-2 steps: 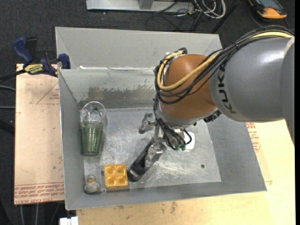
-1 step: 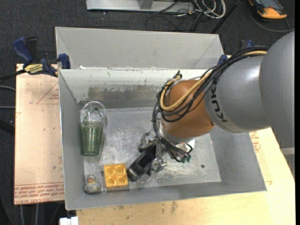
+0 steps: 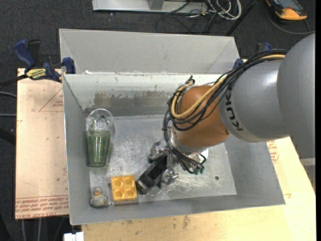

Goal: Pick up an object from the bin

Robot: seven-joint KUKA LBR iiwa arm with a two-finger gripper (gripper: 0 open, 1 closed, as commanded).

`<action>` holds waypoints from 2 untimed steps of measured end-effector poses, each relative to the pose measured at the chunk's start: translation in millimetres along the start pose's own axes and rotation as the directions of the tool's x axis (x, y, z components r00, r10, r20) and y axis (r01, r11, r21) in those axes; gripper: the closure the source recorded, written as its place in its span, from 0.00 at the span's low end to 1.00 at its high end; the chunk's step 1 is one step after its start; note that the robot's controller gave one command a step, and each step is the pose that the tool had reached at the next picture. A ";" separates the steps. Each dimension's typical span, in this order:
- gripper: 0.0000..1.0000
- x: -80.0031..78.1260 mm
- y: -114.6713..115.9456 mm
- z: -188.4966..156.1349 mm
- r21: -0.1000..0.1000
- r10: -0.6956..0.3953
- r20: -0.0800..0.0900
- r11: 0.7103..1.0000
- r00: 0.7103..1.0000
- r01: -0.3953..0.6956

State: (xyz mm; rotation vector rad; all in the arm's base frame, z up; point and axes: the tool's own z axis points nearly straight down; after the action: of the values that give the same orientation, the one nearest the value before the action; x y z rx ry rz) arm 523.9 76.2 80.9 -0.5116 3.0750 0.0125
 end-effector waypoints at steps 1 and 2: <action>1.00 4.7 5.8 -34.0 0.001 -0.008 -0.032 1.000 0.999 0.008; 1.00 0.8 9.9 -84.4 0.002 -0.009 -0.028 1.000 1.000 0.009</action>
Offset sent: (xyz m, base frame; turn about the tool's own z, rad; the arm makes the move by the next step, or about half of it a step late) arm -0.0055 0.0110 0.0384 0.0097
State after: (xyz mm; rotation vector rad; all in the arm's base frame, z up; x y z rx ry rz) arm 518.0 84.3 165.2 -0.5306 3.0993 0.0020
